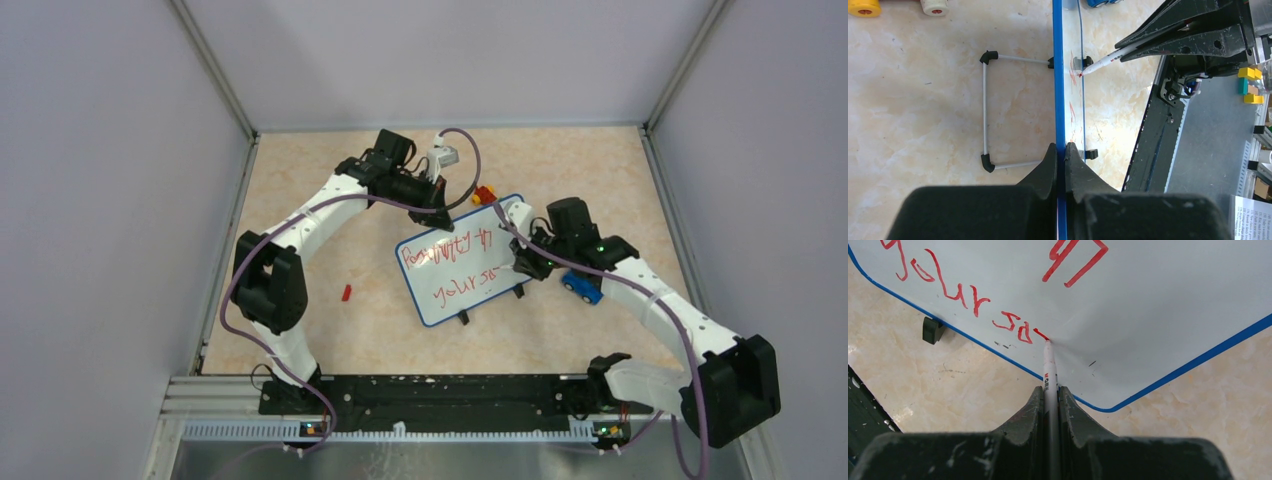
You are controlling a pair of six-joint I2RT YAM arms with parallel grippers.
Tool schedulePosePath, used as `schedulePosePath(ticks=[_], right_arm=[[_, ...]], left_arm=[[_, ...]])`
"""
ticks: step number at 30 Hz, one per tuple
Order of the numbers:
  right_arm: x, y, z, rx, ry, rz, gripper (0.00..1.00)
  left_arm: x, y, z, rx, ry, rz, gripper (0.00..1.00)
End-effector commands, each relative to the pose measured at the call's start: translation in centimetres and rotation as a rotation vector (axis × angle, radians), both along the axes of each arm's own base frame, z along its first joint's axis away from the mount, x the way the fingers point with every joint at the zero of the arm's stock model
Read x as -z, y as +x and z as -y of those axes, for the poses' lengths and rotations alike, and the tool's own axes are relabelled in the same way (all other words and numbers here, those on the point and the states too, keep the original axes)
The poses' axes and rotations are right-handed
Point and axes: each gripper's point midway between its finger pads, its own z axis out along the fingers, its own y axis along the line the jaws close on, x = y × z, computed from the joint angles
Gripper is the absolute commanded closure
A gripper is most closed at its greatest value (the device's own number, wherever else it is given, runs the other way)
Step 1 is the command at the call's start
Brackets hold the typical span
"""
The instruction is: Write a sentence on the whiteboard
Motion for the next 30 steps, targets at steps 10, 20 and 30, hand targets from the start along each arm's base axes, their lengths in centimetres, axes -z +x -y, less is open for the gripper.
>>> schedulePosePath(ticks=[10,20,30], right_arm=[[1.3,0.0,0.0,-0.043,-0.014,-0.015,1.0],[1.1,0.4,1.1,-0.01,-0.056,0.014,1.0],[-1.9,2.4,1.4,0.041,-0.022,0.082,1.0]], left_arm=[[1.5,-1.4,0.4,0.052,0.026,-0.005,1.0],[1.6,-1.4,0.5,0.053,0.025,-0.009,1.0],[1.5,-1.4,0.5,0.053,0.024,-0.005,1.0]])
